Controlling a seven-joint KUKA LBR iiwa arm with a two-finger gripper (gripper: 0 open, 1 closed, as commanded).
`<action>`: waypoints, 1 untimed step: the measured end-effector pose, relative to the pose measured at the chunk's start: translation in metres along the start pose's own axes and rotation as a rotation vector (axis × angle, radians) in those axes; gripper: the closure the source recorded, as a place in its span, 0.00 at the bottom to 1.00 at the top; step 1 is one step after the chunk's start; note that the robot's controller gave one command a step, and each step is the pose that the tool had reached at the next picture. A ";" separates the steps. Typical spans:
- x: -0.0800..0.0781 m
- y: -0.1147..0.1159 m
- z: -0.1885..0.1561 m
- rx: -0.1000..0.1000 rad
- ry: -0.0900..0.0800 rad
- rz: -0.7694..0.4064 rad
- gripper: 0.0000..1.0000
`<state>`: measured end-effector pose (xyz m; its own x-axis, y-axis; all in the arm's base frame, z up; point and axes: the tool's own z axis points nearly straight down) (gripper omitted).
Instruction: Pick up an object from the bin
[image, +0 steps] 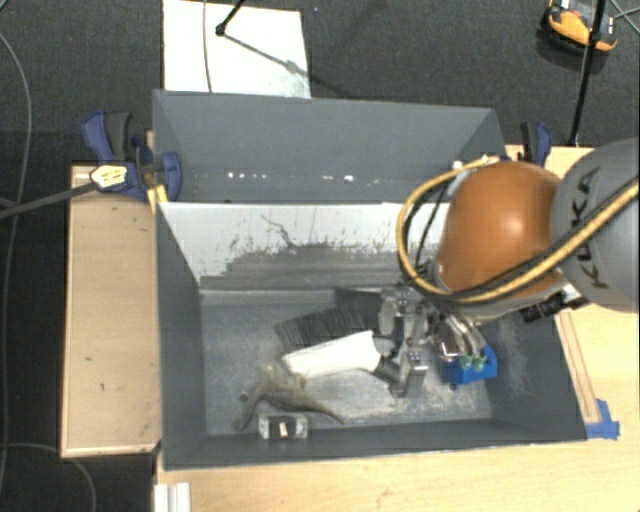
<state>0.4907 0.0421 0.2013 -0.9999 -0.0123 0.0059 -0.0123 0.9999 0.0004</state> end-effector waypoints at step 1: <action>-0.002 0.000 -0.004 0.000 -0.009 0.002 0.00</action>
Offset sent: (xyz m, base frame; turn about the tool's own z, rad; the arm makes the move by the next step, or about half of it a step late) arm 0.0435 -0.0031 -0.0975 -0.0131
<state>0.4924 0.0419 0.2053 -0.9999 -0.0107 -0.0026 -0.0107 0.9999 0.0008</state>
